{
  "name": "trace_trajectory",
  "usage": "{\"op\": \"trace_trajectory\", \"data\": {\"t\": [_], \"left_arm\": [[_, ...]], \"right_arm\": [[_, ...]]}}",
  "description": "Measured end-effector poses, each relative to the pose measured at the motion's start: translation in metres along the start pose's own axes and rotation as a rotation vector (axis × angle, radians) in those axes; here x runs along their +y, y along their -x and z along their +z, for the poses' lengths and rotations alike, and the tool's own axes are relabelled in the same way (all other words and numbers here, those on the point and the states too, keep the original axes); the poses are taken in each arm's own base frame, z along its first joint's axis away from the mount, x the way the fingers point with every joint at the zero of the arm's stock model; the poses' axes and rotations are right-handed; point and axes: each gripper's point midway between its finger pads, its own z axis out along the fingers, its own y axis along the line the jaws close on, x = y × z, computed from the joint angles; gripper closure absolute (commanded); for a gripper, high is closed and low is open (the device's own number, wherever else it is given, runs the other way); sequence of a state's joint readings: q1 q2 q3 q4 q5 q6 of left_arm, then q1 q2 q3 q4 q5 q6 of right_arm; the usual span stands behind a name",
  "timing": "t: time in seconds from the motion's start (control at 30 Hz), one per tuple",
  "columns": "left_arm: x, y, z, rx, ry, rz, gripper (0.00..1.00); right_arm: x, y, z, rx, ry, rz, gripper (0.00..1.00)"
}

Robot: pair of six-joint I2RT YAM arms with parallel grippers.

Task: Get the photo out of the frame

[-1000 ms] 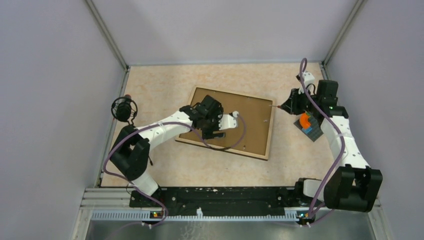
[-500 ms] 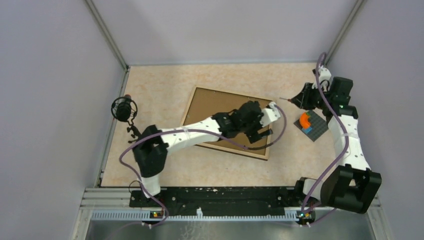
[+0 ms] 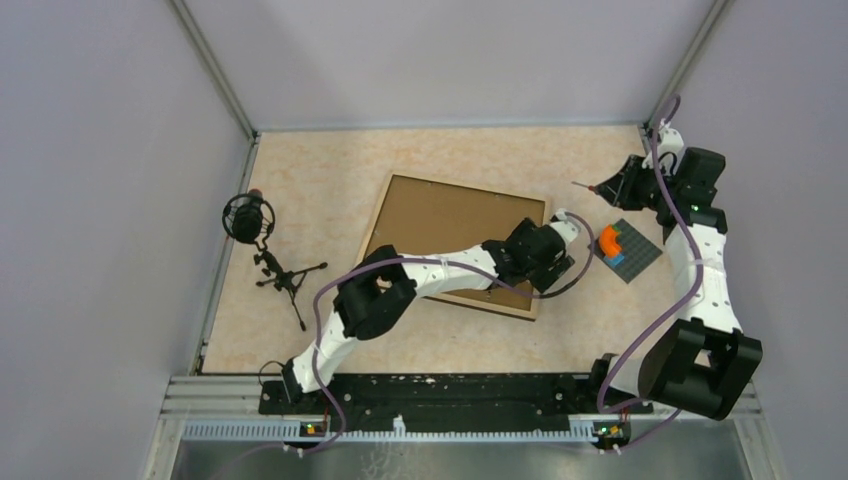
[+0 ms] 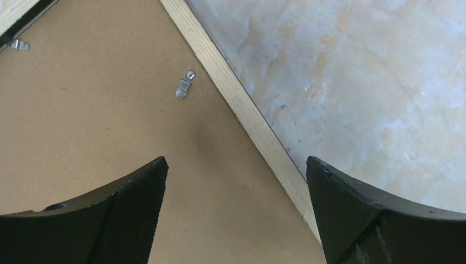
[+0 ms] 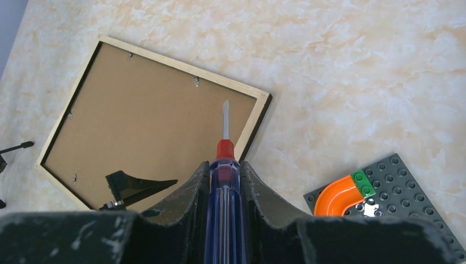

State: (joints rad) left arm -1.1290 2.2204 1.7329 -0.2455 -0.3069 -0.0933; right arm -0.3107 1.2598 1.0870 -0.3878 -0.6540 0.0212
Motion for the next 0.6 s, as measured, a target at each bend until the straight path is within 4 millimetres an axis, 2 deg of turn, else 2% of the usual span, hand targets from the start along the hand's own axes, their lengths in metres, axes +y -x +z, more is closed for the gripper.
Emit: {"op": "trace_trajectory", "data": {"t": [0.17,0.27,0.4,0.6], "left_arm": [[-0.002,-0.002,0.013,-0.003,0.034,-0.050,0.03],[-0.007,0.000,0.024,-0.014,0.048,-0.056,0.08],[-0.016,-0.012,0.034,0.000,0.045,-0.034,0.22],[-0.036,-0.017,0.030,-0.014,-0.005,0.047,0.47]], "right_arm": [[0.001,0.001,0.000,-0.005,0.005,0.004,1.00],[0.000,0.002,0.000,-0.007,0.002,0.007,1.00],[-0.002,0.002,-0.001,-0.010,-0.001,0.008,1.00],[-0.002,0.004,-0.001,-0.018,0.000,0.002,1.00]]}}
